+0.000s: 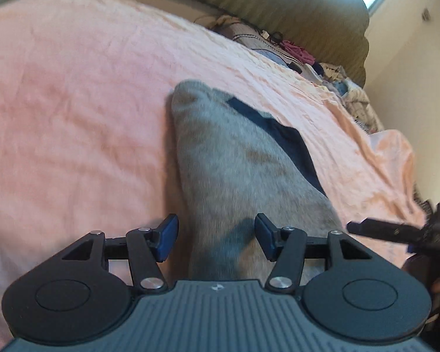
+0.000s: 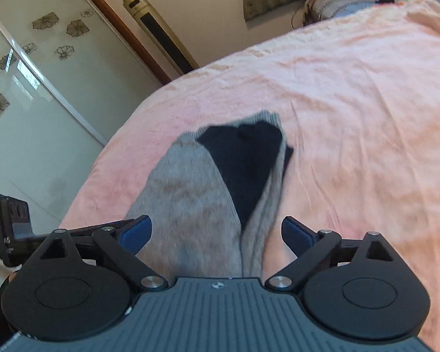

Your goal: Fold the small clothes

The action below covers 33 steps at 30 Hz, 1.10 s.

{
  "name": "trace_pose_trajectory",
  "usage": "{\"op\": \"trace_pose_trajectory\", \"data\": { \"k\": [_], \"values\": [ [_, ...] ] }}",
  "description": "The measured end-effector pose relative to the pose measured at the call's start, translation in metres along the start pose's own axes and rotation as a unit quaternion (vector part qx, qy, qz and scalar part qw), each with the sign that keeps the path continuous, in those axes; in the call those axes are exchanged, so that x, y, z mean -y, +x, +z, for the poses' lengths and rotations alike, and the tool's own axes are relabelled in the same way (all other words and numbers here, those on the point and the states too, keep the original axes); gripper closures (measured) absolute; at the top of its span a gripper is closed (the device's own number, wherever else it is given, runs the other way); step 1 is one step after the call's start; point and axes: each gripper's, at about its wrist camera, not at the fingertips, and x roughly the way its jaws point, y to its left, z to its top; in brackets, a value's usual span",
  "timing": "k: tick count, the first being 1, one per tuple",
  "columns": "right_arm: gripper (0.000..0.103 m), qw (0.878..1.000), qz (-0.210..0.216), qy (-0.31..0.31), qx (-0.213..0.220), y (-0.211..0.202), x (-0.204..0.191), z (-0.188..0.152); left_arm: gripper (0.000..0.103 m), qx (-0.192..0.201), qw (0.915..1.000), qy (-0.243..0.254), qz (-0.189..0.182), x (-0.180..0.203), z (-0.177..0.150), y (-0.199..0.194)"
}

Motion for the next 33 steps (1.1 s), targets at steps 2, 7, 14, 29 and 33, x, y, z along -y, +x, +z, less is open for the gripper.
{"op": "trace_pose_trajectory", "data": {
  "k": [2, 7, 14, 29, 33],
  "values": [
    [0.017, 0.999, 0.007, 0.005, -0.037, 0.005, 0.004, -0.016, 0.047, -0.012, 0.9978, -0.05, -0.043, -0.02, -0.014, 0.001],
    [0.082, 0.996, 0.046, 0.008, -0.074, 0.035, -0.006, -0.022, 0.076, -0.057, 0.9931, -0.07, -0.076, -0.011, -0.015, 0.018],
    [0.082, 0.992, 0.058, -0.069, -0.089, 0.004, -0.024, -0.032, 0.09, -0.071, 0.9953, -0.013, -0.065, -0.002, -0.028, -0.012],
    [0.026, 0.999, 0.034, -0.013, 0.021, 0.044, -0.018, 0.084, 0.056, 0.041, 0.9528, 0.286, 0.092, 0.095, -0.004, 0.013],
    [0.037, 0.996, -0.044, -0.07, -0.014, 0.111, -0.012, 0.091, 0.055, 0.058, 0.9277, 0.349, 0.119, 0.1, -0.023, 0.051]
  ]
}}
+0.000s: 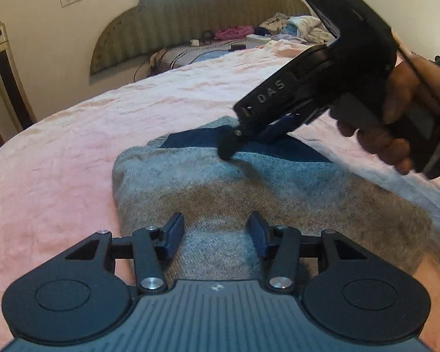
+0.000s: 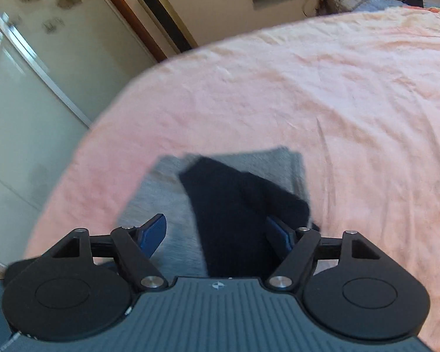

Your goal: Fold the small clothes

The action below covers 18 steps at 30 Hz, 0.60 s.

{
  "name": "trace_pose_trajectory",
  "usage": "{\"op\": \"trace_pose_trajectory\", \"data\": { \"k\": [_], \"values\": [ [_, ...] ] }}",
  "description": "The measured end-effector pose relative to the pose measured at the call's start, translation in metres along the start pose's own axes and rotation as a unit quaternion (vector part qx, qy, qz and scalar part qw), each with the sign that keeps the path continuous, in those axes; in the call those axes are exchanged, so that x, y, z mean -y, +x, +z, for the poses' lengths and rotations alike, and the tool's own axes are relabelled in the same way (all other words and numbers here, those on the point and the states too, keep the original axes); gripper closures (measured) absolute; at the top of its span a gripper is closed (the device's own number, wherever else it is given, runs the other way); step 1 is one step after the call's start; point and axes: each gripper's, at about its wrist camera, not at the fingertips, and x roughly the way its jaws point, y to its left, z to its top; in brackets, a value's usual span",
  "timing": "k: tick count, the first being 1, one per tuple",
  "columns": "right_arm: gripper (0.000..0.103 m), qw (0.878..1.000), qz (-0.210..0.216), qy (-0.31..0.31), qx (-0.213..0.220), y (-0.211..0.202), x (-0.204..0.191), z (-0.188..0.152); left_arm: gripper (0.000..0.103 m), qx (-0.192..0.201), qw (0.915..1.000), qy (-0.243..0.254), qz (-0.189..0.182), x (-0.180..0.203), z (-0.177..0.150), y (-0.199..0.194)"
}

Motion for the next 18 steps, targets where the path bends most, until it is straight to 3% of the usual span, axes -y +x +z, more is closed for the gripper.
{"op": "trace_pose_trajectory", "data": {
  "k": [2, 4, 5, 6, 7, 9, 11, 13, 16, 17, 18],
  "values": [
    [0.038, 0.999, 0.004, 0.032, 0.001, -0.001, 0.006, 0.002, 0.055, -0.007, 0.9989, -0.043, -0.017, -0.012, 0.007, -0.007],
    [0.037, 0.998, 0.02, 0.065, 0.002, -0.021, 0.005, -0.004, 0.054, 0.017, 0.9916, -0.116, -0.054, -0.034, 0.004, -0.033],
    [0.035, 0.996, 0.055, 0.071, 0.014, -0.039, 0.007, -0.013, 0.053, 0.023, 0.9862, -0.149, -0.067, -0.047, -0.002, -0.044],
    [0.028, 0.993, 0.086, 0.081, 0.023, -0.055, 0.013, -0.025, 0.049, 0.019, 0.9806, -0.18, -0.076, -0.059, -0.011, -0.052],
    [0.02, 0.989, 0.109, 0.096, 0.027, -0.07, 0.02, -0.038, 0.047, 0.005, 0.971, -0.22, -0.093, -0.072, -0.023, -0.056],
    [0.016, 0.983, 0.139, 0.122, 0.009, -0.087, 0.037, -0.067, 0.047, -0.04, 0.945, -0.293, -0.139, -0.095, -0.054, -0.052],
    [0.016, 0.98, 0.133, 0.144, -0.019, -0.098, 0.051, -0.096, 0.048, -0.071, 0.926, -0.336, -0.158, -0.104, -0.08, -0.047],
    [0.02, 0.976, 0.134, 0.166, -0.03, -0.1, 0.059, -0.118, 0.047, -0.063, 0.9134, -0.355, -0.188, -0.106, -0.089, -0.046],
    [0.024, 0.961, 0.188, 0.196, -0.043, -0.089, 0.051, -0.132, 0.048, -0.088, 0.8525, -0.422, -0.296, -0.1, -0.094, -0.016],
    [0.028, 0.961, 0.193, 0.191, -0.051, -0.082, 0.043, -0.134, 0.052, -0.086, 0.8455, -0.429, -0.307, -0.096, -0.093, -0.008],
    [0.04, 0.96, 0.197, 0.186, -0.063, -0.075, 0.035, -0.135, 0.061, -0.091, 0.846, -0.428, -0.305, -0.092, -0.089, -0.005]
  ]
}}
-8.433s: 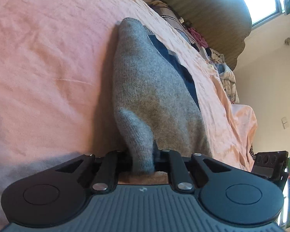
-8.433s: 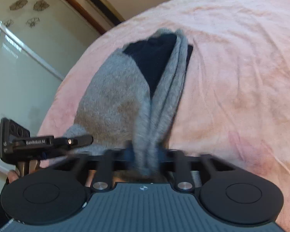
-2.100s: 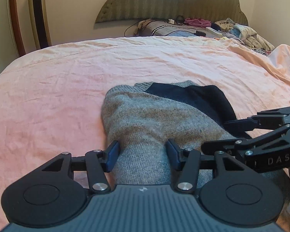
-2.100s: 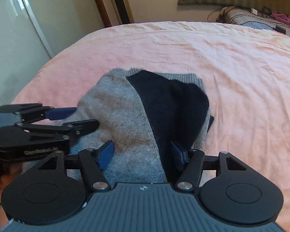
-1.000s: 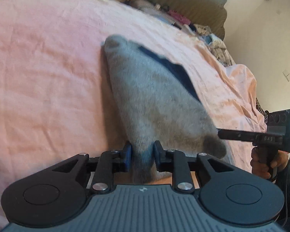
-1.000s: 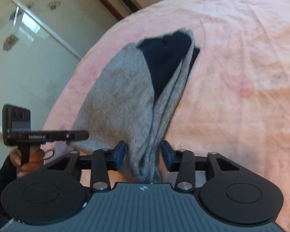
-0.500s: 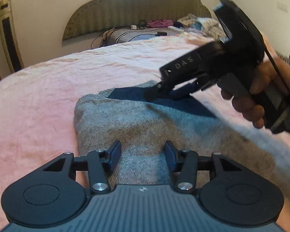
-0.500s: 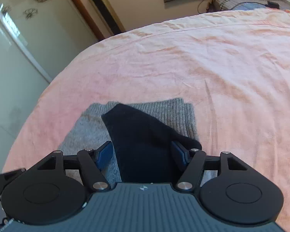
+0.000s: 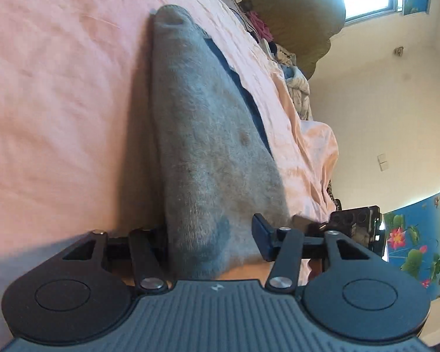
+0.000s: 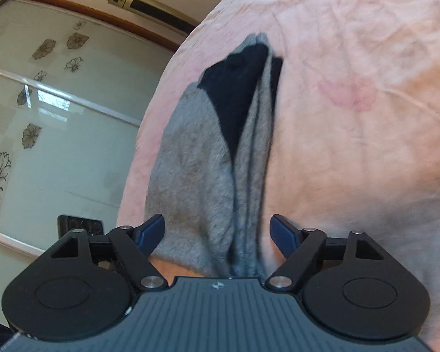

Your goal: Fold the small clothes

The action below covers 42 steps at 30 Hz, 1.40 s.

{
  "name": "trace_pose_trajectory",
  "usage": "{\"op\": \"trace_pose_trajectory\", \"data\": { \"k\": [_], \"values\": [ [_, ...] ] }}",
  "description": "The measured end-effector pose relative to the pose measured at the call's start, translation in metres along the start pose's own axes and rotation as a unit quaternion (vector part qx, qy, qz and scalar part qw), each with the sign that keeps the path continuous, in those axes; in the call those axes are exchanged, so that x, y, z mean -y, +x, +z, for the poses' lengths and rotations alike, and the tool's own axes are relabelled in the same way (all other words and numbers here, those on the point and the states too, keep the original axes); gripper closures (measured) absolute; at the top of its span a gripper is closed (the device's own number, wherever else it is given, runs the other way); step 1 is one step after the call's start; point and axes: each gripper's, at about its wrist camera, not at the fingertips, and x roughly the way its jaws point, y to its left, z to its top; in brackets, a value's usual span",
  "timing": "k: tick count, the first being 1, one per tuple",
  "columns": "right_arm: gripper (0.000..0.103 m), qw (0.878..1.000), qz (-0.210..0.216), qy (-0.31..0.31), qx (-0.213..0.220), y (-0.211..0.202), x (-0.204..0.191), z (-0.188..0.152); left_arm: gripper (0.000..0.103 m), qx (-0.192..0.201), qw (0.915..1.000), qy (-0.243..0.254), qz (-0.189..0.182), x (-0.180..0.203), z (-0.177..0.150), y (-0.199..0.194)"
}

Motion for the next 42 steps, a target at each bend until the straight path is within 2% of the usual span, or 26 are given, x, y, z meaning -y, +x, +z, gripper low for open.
{"op": "trace_pose_trajectory", "data": {
  "k": [1, 2, 3, 7, 10, 11, 13, 14, 15, 16, 17, 20, 21, 22, 24, 25, 26, 27, 30, 32, 34, 35, 38, 39, 41, 42],
  "values": [
    [0.049, 1.0, -0.005, -0.002, -0.008, 0.008, -0.002, -0.001, 0.068, -0.01, 0.9999, -0.007, 0.006, 0.001, 0.002, 0.005],
    [0.078, 1.0, -0.017, -0.002, -0.017, 0.014, -0.003, -0.002, 0.087, -0.023, 0.9995, -0.019, 0.008, 0.001, 0.003, 0.009],
    [0.081, 1.0, -0.02, -0.006, -0.021, 0.017, -0.003, -0.002, 0.089, -0.025, 0.9994, -0.021, 0.008, 0.002, 0.003, 0.009],
    [0.082, 0.999, -0.012, -0.049, -0.019, -0.004, -0.018, -0.015, 0.091, -0.018, 0.9995, 0.024, 0.007, 0.019, -0.012, -0.011],
    [0.083, 0.997, -0.039, -0.056, -0.024, -0.009, -0.012, -0.029, 0.09, -0.026, 0.9961, 0.06, 0.059, 0.016, -0.025, -0.004],
    [0.083, 0.998, -0.034, -0.057, -0.014, -0.009, -0.009, -0.032, 0.089, -0.018, 0.9963, 0.067, 0.052, 0.014, -0.027, -0.005],
    [0.068, 0.999, -0.024, -0.045, -0.007, -0.013, -0.009, -0.031, 0.086, -0.019, 0.9946, 0.081, 0.061, 0.021, -0.025, -0.01],
    [0.06, 0.999, -0.028, -0.042, 0.006, -0.021, -0.012, -0.029, 0.079, -0.012, 0.9915, 0.099, 0.083, 0.03, -0.024, -0.018],
    [0.041, 0.997, -0.039, -0.051, 0.034, -0.03, -0.02, -0.025, 0.075, 0.01, 0.985, 0.132, 0.111, 0.042, -0.023, -0.027],
    [0.036, 0.995, -0.052, -0.065, 0.06, -0.038, -0.028, -0.02, 0.074, 0.038, 0.9735, 0.174, 0.143, 0.058, -0.024, -0.036],
    [0.036, 0.991, -0.063, -0.086, 0.08, -0.042, -0.039, -0.008, 0.069, 0.065, 0.9585, 0.215, 0.175, 0.073, -0.024, -0.042],
    [0.037, 0.977, -0.107, -0.137, 0.12, -0.03, -0.072, 0.025, 0.038, 0.136, 0.8956, 0.332, 0.262, 0.122, -0.023, -0.027],
    [0.037, 0.974, -0.114, -0.153, 0.122, -0.017, -0.077, 0.04, 0.038, 0.14, 0.8839, 0.355, 0.271, 0.13, -0.022, -0.012],
    [0.037, 0.973, -0.116, -0.159, 0.12, -0.001, -0.081, 0.053, 0.038, 0.133, 0.8775, 0.369, 0.277, 0.134, -0.02, 0.005],
    [0.037, 0.975, -0.137, -0.153, 0.088, 0.039, -0.079, 0.08, 0.038, 0.087, 0.8732, 0.379, 0.294, 0.127, -0.017, 0.045],
    [0.039, 0.972, -0.167, -0.152, 0.065, 0.058, -0.074, 0.089, 0.037, 0.073, 0.866, 0.387, 0.308, 0.122, -0.018, 0.06],
    [0.041, 0.965, -0.204, -0.156, 0.048, 0.079, -0.065, 0.094, 0.036, 0.089, 0.8499, 0.412, 0.317, 0.117, -0.026, 0.068],
    [0.046, 0.958, -0.207, -0.187, 0.07, 0.083, -0.062, 0.094, 0.036, 0.095, 0.8425, 0.426, 0.316, 0.114, -0.031, 0.072],
    [0.046, 0.961, -0.202, -0.174, 0.077, 0.084, -0.054, 0.096, 0.033, 0.095, 0.8479, 0.417, 0.313, 0.116, -0.03, 0.072],
    [0.046, 0.955, -0.218, -0.188, 0.074, 0.081, -0.063, 0.088, 0.034, 0.103, 0.8531, 0.407, 0.31, 0.12, -0.031, 0.062],
    [0.04, 0.951, -0.233, -0.179, 0.1, 0.061, -0.075, 0.07, 0.034, 0.126, 0.8614, 0.389, 0.301, 0.126, -0.039, 0.042],
    [0.036, 0.949, -0.225, -0.185, 0.117, 0.046, -0.082, 0.055, 0.034, 0.139, 0.8666, 0.375, 0.299, 0.128, -0.047, 0.027],
    [0.005, 0.935, -0.212, -0.201, 0.199, -0.008, -0.093, -0.01, 0.023, 0.18, 0.8777, 0.316, 0.312, 0.124, -0.076, -0.006],
    [0.0, 0.93, -0.22, -0.199, 0.218, -0.021, -0.092, -0.035, 0.021, 0.191, 0.8773, 0.297, 0.325, 0.12, -0.089, -0.012],
    [0.0, 0.922, -0.255, -0.187, 0.223, -0.034, -0.085, -0.078, 0.021, 0.197, 0.8737, 0.26, 0.361, 0.109, -0.113, -0.018],
    [0.0, 0.916, -0.282, -0.18, 0.222, -0.038, -0.08, -0.099, 0.021, 0.192, 0.8757, 0.245, 0.369, 0.104, -0.122, -0.018]
  ]
}}
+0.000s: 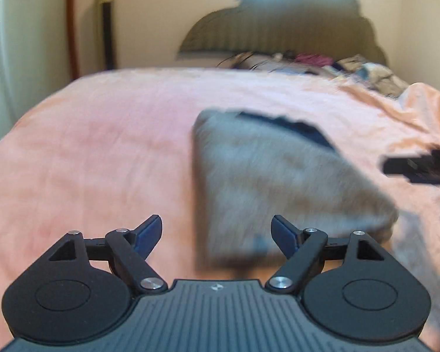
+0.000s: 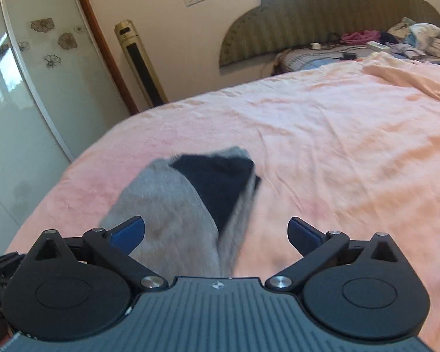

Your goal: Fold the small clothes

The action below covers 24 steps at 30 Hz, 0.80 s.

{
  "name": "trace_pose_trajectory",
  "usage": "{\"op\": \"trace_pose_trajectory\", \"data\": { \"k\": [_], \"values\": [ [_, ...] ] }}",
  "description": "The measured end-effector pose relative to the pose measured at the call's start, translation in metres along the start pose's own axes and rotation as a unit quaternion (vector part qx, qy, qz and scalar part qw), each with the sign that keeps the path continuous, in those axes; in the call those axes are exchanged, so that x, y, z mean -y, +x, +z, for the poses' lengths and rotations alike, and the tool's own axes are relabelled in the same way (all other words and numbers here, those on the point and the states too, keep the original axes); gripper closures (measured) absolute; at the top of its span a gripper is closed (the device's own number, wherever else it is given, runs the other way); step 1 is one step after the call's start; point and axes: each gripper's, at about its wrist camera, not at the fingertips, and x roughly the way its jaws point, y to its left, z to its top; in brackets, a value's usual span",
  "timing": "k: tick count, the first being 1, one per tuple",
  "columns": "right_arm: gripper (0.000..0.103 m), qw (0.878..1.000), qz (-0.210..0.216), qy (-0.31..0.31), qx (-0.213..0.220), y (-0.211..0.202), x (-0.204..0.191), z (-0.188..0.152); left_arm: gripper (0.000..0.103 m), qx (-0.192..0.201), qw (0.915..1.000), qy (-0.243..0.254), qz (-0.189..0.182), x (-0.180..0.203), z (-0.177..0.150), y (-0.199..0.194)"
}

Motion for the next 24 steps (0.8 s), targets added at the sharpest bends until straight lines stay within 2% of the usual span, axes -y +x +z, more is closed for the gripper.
{"op": "trace_pose_trajectory", "data": {
  "k": [3, 5, 8, 10, 17, 19, 22, 24],
  "values": [
    [0.0, 0.998, -0.051, -0.017, -0.043, -0.01, -0.003, -0.042, 0.021, -0.052, 0.9984, -0.016, -0.013, -0.002, -0.024, 0.008],
    [0.0, 0.995, -0.066, -0.042, -0.067, -0.003, -0.012, -0.058, 0.015, -0.042, 0.999, 0.011, 0.007, 0.006, -0.027, 0.007],
    [0.0, 0.988, -0.117, -0.075, -0.064, 0.008, -0.033, -0.065, 0.0, -0.046, 0.9988, 0.011, 0.014, 0.011, -0.028, 0.015],
    [0.0, 0.987, -0.138, -0.065, -0.06, 0.013, -0.04, -0.065, 0.0, -0.04, 0.9987, 0.013, 0.029, 0.015, -0.03, 0.017],
    [0.0, 0.987, -0.148, -0.06, -0.032, 0.021, -0.047, -0.067, 0.0, -0.007, 0.9992, 0.005, 0.038, 0.017, -0.035, 0.022],
    [0.0, 0.986, -0.15, -0.059, -0.035, 0.023, -0.048, -0.064, 0.0, -0.007, 0.9993, 0.006, 0.038, 0.017, -0.035, 0.022],
    [0.0, 0.988, -0.14, -0.071, -0.002, 0.022, -0.048, -0.073, 0.0, -0.003, 0.9993, 0.008, 0.036, 0.018, -0.039, 0.022],
    [0.0, 0.988, -0.138, -0.068, -0.002, 0.022, -0.048, -0.072, 0.0, -0.001, 0.9994, 0.009, 0.035, 0.018, -0.039, 0.021]
  ]
}}
